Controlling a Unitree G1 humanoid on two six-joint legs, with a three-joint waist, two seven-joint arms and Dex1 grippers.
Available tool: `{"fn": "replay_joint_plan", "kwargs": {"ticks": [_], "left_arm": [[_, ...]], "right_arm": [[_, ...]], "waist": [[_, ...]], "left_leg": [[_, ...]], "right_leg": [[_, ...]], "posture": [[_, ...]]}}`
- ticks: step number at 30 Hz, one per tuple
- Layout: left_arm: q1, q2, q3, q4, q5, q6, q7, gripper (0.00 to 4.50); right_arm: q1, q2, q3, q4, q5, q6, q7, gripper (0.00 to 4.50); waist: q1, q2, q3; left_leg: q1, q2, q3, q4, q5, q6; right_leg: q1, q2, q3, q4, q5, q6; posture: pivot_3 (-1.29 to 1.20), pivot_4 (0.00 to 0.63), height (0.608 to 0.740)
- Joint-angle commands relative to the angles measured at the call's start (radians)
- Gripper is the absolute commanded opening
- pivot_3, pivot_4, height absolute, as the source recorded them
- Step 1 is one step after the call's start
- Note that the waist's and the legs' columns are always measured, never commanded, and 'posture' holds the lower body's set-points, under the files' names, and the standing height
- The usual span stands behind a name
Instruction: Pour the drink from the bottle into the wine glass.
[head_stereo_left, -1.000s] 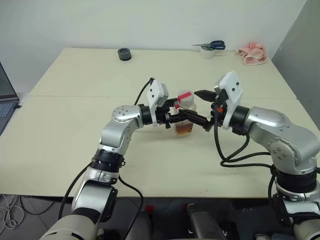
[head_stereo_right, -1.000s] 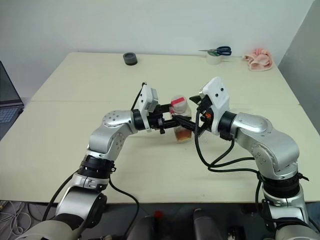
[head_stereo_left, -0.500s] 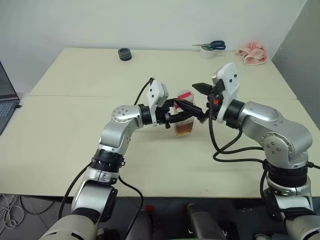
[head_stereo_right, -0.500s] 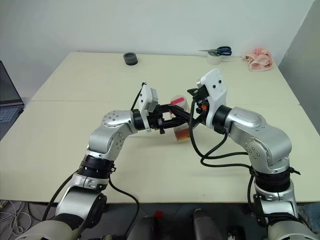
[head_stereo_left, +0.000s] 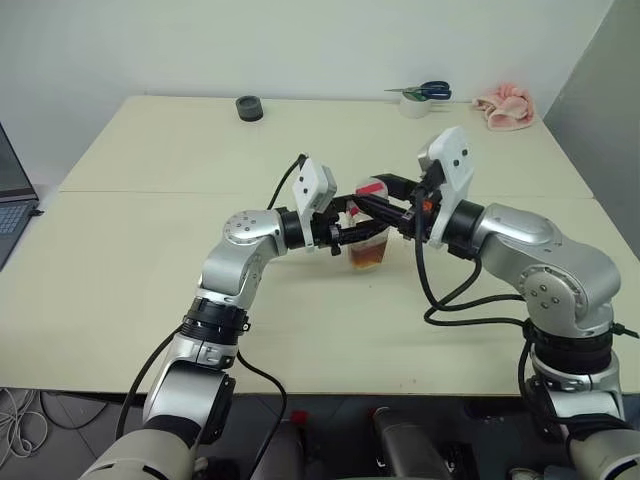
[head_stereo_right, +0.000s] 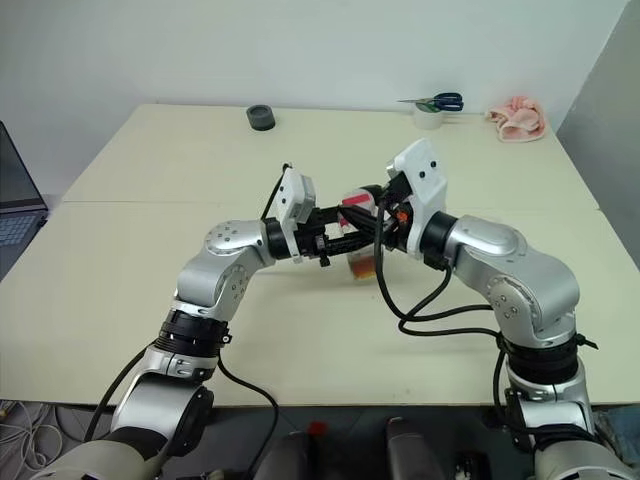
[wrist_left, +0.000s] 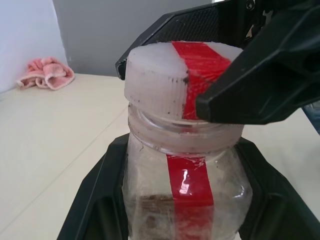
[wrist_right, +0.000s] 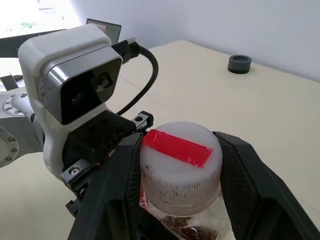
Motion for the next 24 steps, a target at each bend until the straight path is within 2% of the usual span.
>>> {"fn": "replay_joint_plan", "kwargs": {"ticks": [1,12,17,21,24], "left_arm": [[-0.008,0.01,-0.001,-0.035,-0.008,-0.011,-0.014,2.15],[-0.002,0.011,-0.012,-0.045,-0.015,0.0,-0.015,2.15],[-0.013,0.007,-0.014,-0.033,-0.014,-0.002,-0.02,2.15],[-0.013,0.01,-0.01,-0.038,-0.015,0.0,-0.021,2.15],[-0.012,0.014,-0.006,-0.042,-0.017,0.001,-0.02,2.15]], "right_arm": [[-0.079,-0.028,-0.093,-0.013,0.02,-0.034,0.007,1.83],[-0.092,-0.1,-0.161,-0.052,0.14,-0.017,0.045,1.73],[-0.063,-0.157,-0.135,-0.079,0.122,-0.035,0.097,1.73],[0.01,-0.199,-0.195,-0.02,0.027,-0.048,0.012,1.72],[0.161,-0.195,-0.316,0.027,-0.045,-0.073,-0.094,1.72]], "waist": [[0.001,0.0,0.0],[0.003,0.0,0.0],[0.001,0.0,0.0],[0.004,0.0,0.0],[0.015,0.0,0.0]], "left_leg": [[0.0,0.0,0.0,0.0,0.0,0.0],[0.0,0.0,0.0,0.0,0.0,0.0],[0.0,0.0,0.0,0.0,0.0,0.0],[0.0,0.0,0.0,0.0,0.0,0.0],[-0.001,0.0,0.0,0.0,0.0,0.0]], "right_leg": [[0.0,0.0,0.0,0.0,0.0,0.0],[0.0,0.0,0.0,-0.001,0.0,0.0],[0.0,0.0,0.0,0.0,0.0,0.0],[0.0,0.0,0.0,0.0,0.0,0.0],[0.001,0.0,0.0,-0.001,0.0,0.0]], "posture": [[0.0,0.15,0.74],[0.0,0.15,0.74],[0.0,0.15,0.74],[0.0,0.15,0.74],[0.0,0.15,0.74]]}}
